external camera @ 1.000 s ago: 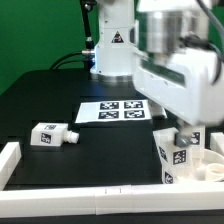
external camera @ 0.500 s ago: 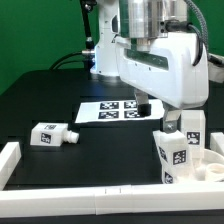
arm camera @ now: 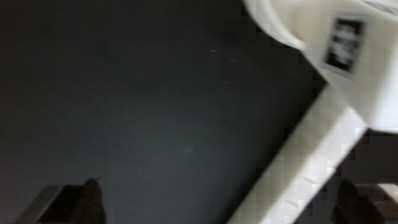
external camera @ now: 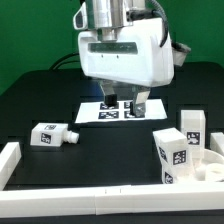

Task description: Assemble stool

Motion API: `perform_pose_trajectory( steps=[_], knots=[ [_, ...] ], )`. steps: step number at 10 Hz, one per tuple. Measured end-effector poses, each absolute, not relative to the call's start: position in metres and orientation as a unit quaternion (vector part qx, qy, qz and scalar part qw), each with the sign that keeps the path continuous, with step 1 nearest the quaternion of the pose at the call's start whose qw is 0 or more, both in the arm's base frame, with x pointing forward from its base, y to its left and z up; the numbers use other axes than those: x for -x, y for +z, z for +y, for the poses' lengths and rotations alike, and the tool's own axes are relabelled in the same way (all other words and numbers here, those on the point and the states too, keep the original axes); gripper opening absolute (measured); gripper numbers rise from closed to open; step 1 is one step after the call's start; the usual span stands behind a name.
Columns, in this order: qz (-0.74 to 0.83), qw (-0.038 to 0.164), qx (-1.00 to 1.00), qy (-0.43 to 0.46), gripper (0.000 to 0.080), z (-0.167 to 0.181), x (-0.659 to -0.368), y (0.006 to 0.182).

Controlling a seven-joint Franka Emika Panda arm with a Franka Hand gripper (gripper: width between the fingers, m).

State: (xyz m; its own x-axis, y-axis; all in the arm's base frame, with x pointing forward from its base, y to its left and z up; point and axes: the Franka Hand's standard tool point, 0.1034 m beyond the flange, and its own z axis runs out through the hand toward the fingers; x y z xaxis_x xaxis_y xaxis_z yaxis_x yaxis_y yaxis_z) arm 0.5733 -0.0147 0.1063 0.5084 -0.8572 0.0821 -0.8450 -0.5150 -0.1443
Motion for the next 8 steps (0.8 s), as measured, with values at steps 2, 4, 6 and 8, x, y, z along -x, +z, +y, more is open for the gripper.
perform_pose_trajectory(
  steps=[2, 4, 6, 8],
  knots=[
    [0.490, 0.042, 0.868, -0.071, 0.0649, -0.014, -0.573, 0.106],
    [0.538, 0.059, 0.837, -0.079, 0.0649, -0.026, -0.564, 0.101],
    [0.556, 0.048, 0.826, -0.080, 0.0649, -0.056, -0.522, 0.079],
    [0.552, 0.042, 0.828, -0.092, 0.0649, -0.062, -0.515, 0.076]
  ],
)
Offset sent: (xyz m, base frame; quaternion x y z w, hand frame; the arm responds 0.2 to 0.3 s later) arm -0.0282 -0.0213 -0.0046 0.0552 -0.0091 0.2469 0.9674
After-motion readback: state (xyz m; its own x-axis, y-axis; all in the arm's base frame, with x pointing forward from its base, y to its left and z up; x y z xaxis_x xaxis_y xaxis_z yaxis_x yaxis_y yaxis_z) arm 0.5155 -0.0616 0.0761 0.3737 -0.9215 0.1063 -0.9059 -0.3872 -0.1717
